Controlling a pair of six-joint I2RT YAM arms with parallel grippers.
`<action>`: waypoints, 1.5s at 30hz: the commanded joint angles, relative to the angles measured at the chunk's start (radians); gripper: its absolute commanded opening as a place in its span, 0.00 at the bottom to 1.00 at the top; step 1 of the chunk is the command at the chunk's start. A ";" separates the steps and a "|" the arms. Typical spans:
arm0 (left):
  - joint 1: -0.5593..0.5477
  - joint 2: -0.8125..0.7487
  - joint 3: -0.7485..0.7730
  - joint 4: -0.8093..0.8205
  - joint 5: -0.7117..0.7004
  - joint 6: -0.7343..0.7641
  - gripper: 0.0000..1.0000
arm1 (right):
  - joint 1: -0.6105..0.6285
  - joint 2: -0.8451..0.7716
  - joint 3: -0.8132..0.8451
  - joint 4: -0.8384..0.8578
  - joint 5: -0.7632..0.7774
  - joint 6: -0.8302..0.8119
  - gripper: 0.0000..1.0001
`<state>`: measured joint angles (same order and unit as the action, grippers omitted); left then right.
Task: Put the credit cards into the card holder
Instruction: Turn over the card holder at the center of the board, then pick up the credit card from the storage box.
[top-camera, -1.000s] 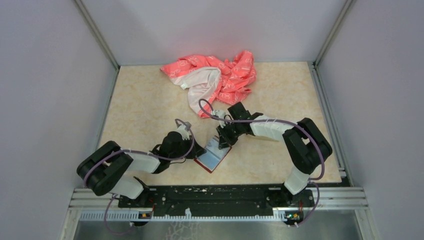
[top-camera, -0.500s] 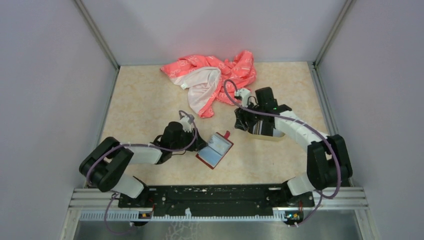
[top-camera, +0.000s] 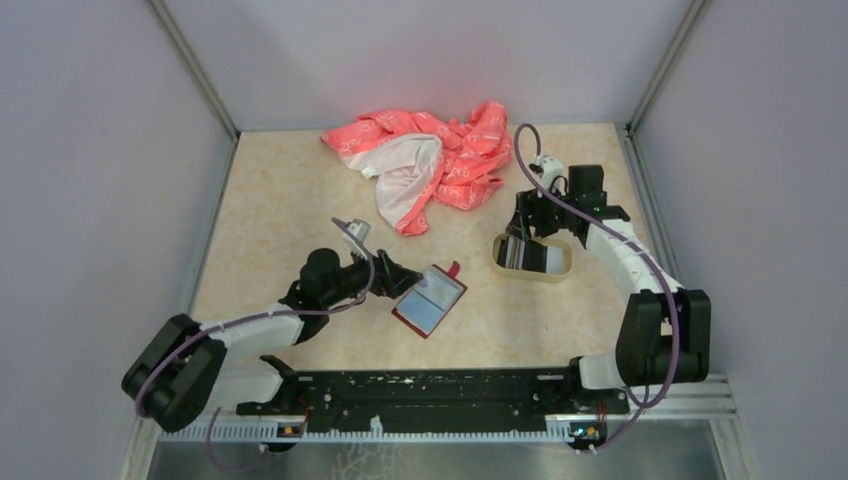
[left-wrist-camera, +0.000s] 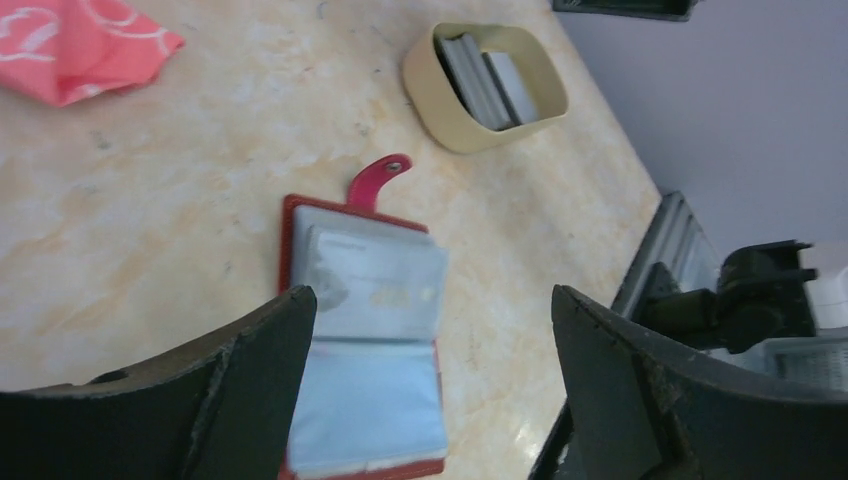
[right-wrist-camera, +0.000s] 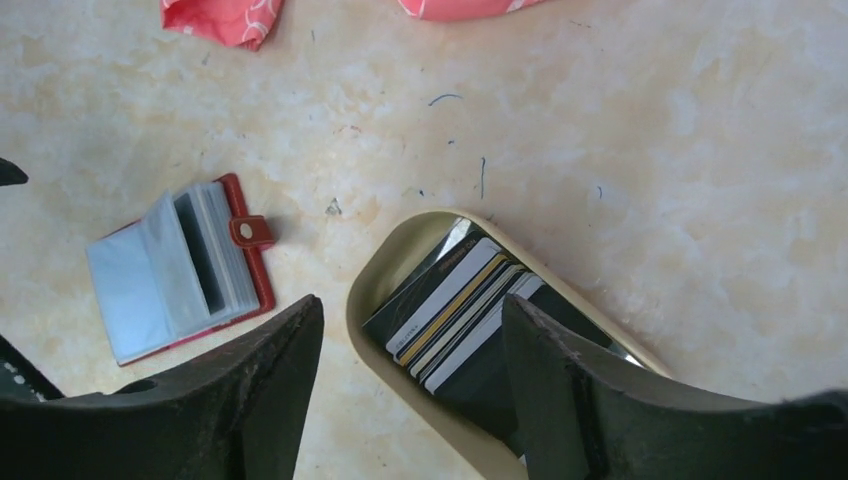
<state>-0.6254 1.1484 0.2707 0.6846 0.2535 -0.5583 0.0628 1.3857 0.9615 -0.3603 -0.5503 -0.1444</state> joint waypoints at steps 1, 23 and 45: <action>-0.010 0.199 0.185 0.214 0.287 -0.146 0.88 | -0.012 -0.037 0.022 -0.032 0.082 -0.005 0.55; -0.276 0.986 1.214 -0.589 -0.087 0.004 0.80 | -0.089 0.213 0.085 -0.235 0.198 -0.220 0.06; -0.331 1.133 1.450 -0.830 -0.191 0.030 0.82 | -0.099 0.225 0.090 -0.245 0.186 -0.217 0.06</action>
<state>-0.9554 2.2360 1.6932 -0.0731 0.0303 -0.5297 -0.0231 1.6058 1.0042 -0.6094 -0.3492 -0.3492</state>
